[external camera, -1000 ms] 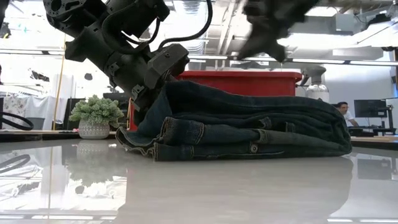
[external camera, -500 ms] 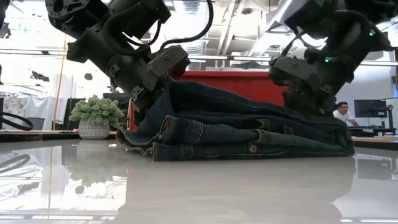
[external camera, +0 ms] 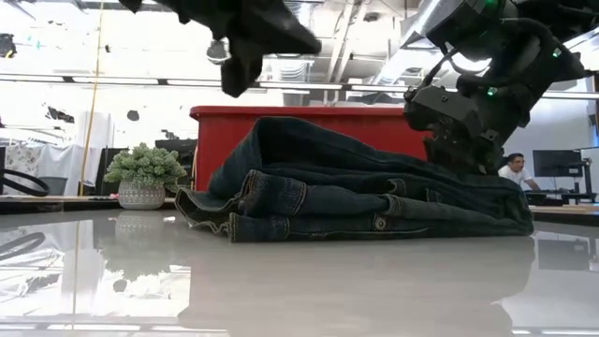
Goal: Fold Laundry from Bin
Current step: Fold the black pants
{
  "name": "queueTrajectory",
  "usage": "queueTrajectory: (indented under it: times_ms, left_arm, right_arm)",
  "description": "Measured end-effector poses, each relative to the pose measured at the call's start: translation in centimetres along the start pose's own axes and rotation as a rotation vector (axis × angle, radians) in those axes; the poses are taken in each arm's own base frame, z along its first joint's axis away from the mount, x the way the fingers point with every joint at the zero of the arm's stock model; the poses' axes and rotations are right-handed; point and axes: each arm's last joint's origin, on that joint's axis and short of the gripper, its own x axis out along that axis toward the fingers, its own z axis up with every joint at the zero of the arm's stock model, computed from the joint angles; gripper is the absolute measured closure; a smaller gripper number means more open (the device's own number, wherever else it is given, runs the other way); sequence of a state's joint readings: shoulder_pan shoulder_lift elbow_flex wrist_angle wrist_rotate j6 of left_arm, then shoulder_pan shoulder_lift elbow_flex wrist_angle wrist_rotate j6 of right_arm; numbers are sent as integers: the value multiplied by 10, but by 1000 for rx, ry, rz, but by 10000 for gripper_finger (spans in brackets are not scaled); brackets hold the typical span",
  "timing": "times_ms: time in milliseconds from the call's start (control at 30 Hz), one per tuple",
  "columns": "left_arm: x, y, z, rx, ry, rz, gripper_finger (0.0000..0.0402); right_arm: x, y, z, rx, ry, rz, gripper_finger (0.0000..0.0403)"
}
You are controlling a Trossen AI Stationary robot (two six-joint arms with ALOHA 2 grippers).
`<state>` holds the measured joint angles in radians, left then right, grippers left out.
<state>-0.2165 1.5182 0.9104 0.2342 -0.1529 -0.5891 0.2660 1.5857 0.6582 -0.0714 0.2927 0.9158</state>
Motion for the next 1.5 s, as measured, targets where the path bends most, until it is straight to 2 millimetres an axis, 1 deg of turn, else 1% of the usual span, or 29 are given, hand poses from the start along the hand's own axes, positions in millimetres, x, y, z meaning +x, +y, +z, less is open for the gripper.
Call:
queueTrajectory:
  times_ms: [33, 100, 200, 333, 433, 500, 600, 700, 800, 900, 967, 1067, 1100, 1167, 1233, 1300, 1400, 1500]
  left_arm:
    - [0, -5, -4, 27, 8, -8, 401]
    - [6, -12, -19, 79, 31, 10, 401]
    - [19, -15, -43, 114, 56, 57, 401]
    - [38, -17, -53, 69, -15, 10, 401]
    - [54, -12, -72, 25, 13, 0, 401]
    - [61, -13, -85, -2, 25, -27, 401]
    - [68, -15, -102, -23, 33, -29, 402]
    - [72, -15, -119, -26, 37, 23, 401]
    - [74, -15, -130, -20, 33, 58, 401]
    - [77, -12, -138, -12, 52, 84, 401]
    - [77, -11, -139, -8, 62, 84, 401]
    - [77, -10, -141, 15, 89, 75, 401]
    - [77, -10, -142, 26, 102, 71, 401]
    - [77, -9, -144, 45, 140, 69, 401]
    - [76, -7, -146, 54, 170, 80, 401]
    - [76, -5, -148, 65, 195, 101, 401]
    - [76, -5, -149, 71, 193, 105, 401]
    - [76, -5, -149, 71, 189, 112, 401]
  right_arm:
    - [0, 0, 0, 0, 0, 1, 389]
    - [0, 0, 0, 1, 1, 1, 389]
    - [0, 0, 0, 1, 2, 2, 389]
    - [0, 0, 0, 0, 3, 2, 389]
    - [0, 0, 0, -4, 3, 2, 389]
    - [0, 0, 0, -5, 2, 1, 389]
    - [0, 0, 0, -6, -7, -4, 389]
    - [1, 0, 0, -9, -14, -5, 389]
    - [1, 1, 1, -14, -21, 6, 389]
    - [-7, 6, 6, -2, -48, 55, 389]
    - [-20, 13, 15, 4, -61, 95, 389]
    - [-50, 32, 41, 34, -173, 194, 389]
    - [-57, 36, 49, 23, -208, 201, 389]
    - [-63, 37, 64, -30, -278, 173, 389]
    - [-60, 29, 81, -72, -322, 117, 389]
    - [-49, 14, 96, -66, -328, 61, 389]
    - [-25, -10, 105, -78, -303, -32, 389]
    - [-4, -25, 113, -94, -307, -66, 389]
